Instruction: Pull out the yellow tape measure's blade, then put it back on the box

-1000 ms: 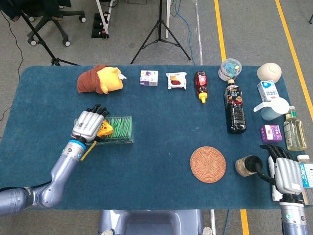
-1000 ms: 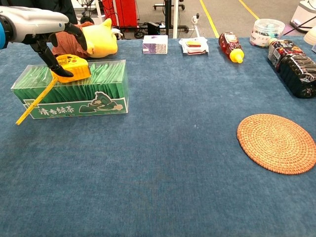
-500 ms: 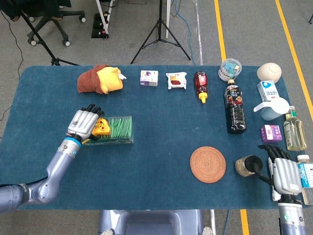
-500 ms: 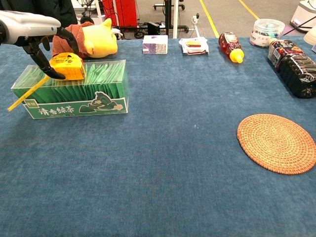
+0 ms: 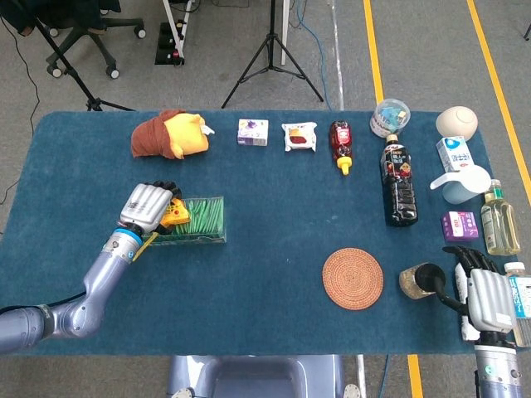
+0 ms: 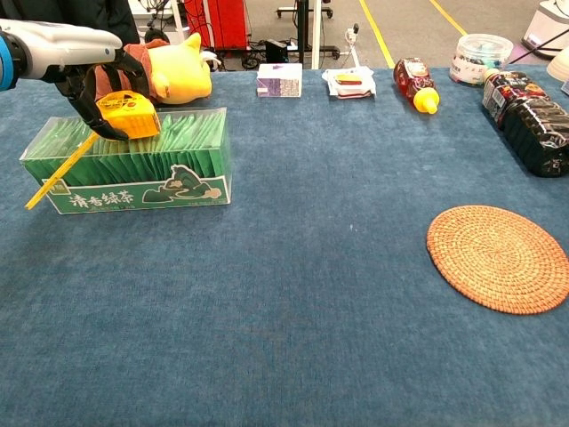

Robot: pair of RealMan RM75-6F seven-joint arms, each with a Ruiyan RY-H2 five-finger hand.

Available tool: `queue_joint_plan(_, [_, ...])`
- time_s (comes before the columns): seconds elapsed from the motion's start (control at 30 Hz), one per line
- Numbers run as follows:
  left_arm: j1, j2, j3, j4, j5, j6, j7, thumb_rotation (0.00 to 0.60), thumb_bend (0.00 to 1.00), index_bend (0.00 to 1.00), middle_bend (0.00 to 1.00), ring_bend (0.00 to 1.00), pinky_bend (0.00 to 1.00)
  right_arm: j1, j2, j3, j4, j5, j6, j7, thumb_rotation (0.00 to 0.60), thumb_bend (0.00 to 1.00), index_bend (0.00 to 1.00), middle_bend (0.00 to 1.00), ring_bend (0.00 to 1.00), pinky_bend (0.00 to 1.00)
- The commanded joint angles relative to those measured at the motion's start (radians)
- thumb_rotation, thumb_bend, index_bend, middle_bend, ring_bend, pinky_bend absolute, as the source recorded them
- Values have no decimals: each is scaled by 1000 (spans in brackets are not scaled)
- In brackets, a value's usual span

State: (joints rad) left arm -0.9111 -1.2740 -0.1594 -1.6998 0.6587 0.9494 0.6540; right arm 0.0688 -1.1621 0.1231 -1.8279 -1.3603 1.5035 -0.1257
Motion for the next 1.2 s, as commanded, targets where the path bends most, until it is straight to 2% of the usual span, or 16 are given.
queue_joint_plan(0.03, [0,-1,-2,3,25,5,-18,600,310,518,363,362,455,-1,0,3,-1,2,3,-1,542,402,251,275,221,241])
queue_joint_plan(0.33, [-20,14,-11,-3,55,-13,-48,600,331,534,406,399,512,-1,5,11,-16,8,6,-2,538,402,251,275,221,243])
queue_joint_plan(0.6, [-72,50,-18,-20,94,-88,-54,600,352,546,425,399,512,19,10,12,-47,-15,-20,10,537,402,251,275,221,247])
queue_joint_plan(0.73, [-111,66,-21,-37,119,-139,-56,600,359,546,432,399,512,46,6,16,-79,-41,-57,64,542,401,249,276,221,254])
queue_joint_plan(1.2, [-217,62,-31,-59,72,-190,-57,600,364,546,446,402,512,120,-51,31,-127,-80,-128,142,534,364,213,256,221,279])
